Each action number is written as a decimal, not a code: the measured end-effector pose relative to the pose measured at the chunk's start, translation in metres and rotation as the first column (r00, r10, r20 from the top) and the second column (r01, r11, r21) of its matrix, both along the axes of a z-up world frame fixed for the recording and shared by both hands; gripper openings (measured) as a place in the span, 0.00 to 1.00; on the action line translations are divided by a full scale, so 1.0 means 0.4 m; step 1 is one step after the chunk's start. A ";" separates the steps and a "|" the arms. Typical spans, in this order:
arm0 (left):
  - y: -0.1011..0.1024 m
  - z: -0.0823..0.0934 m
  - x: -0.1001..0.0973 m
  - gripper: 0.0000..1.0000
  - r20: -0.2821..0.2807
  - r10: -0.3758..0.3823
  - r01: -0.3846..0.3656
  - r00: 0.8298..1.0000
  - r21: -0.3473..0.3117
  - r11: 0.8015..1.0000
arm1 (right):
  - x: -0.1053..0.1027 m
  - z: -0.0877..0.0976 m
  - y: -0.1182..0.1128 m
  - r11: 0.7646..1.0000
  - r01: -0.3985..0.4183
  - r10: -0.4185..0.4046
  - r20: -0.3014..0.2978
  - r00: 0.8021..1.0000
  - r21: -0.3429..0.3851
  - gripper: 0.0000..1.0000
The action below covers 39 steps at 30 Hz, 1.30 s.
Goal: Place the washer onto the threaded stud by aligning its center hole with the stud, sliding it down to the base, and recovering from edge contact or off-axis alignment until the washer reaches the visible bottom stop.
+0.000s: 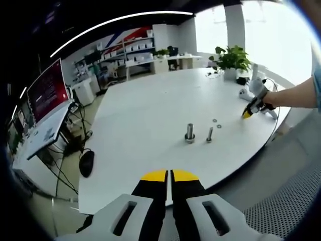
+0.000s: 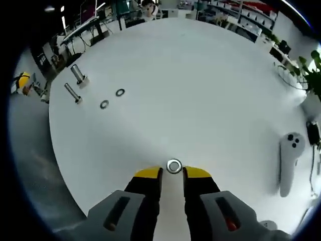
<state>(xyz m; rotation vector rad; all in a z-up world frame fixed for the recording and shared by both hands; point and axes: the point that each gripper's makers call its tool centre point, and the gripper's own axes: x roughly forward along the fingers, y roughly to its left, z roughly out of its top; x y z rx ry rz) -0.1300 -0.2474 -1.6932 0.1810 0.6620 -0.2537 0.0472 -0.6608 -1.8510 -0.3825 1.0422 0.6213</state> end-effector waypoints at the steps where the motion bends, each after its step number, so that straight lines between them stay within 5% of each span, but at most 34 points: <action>1: 0.000 0.000 0.000 0.00 0.001 -0.001 0.001 1.000 0.001 1.000 | 0.004 0.000 -0.002 1.000 0.003 -0.003 -0.002 1.000 0.002 0.17; 24: 0.000 0.003 0.000 0.00 0.007 0.002 -0.002 1.000 -0.006 1.000 | -0.017 0.013 0.021 1.000 0.002 -0.002 0.039 0.999 0.007 0.14; 39: -0.002 0.007 0.001 0.00 0.017 0.000 0.000 1.000 -0.006 1.000 | -0.073 0.109 0.175 0.983 -0.152 0.143 0.092 0.985 0.098 0.14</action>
